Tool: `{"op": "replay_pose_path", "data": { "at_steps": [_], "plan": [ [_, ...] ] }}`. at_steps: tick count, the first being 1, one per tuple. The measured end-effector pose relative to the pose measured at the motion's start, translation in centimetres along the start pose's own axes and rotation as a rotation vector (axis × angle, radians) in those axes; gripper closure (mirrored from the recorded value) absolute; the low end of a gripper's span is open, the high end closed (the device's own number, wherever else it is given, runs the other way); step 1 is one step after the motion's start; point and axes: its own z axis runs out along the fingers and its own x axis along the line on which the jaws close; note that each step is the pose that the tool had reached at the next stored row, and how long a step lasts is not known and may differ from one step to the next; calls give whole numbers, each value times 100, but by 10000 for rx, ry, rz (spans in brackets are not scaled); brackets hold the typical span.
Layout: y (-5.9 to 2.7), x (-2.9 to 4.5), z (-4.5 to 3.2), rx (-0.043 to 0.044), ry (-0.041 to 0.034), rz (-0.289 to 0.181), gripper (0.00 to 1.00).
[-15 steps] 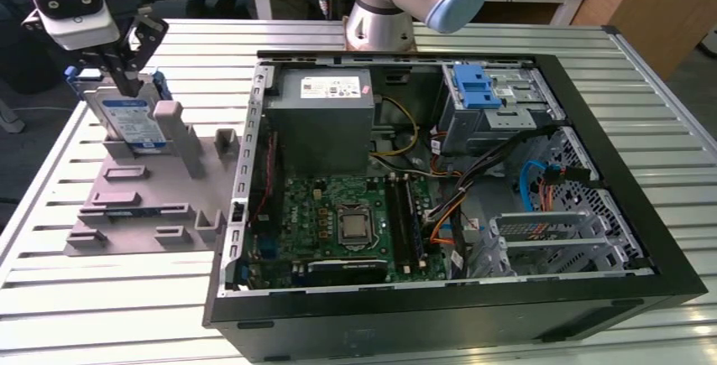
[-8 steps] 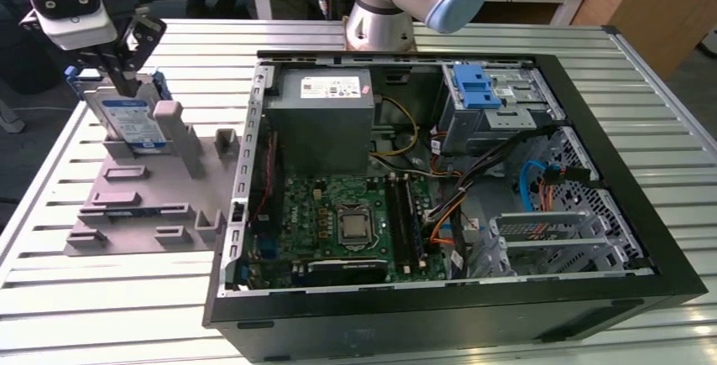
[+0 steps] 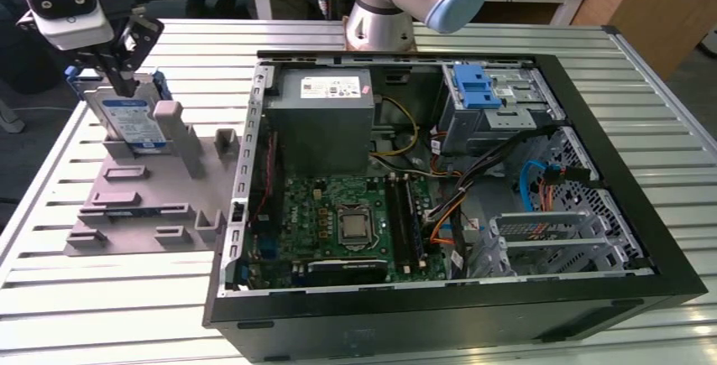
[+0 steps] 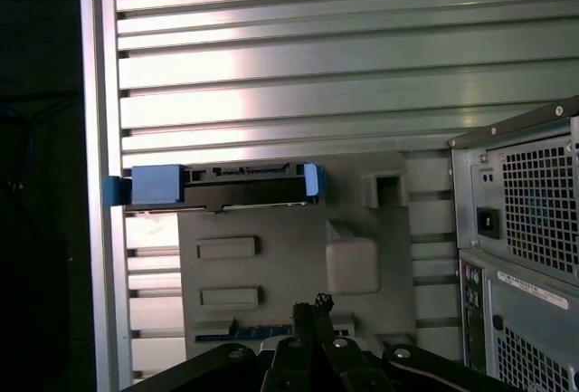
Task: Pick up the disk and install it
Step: 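Reach for the disk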
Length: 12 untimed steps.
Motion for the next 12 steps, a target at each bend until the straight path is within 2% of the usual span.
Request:
{"op": "replay_pose_path", "data": {
  "at_steps": [12],
  "plan": [
    [2,66,5,0,1,0,89]
  ]
}}
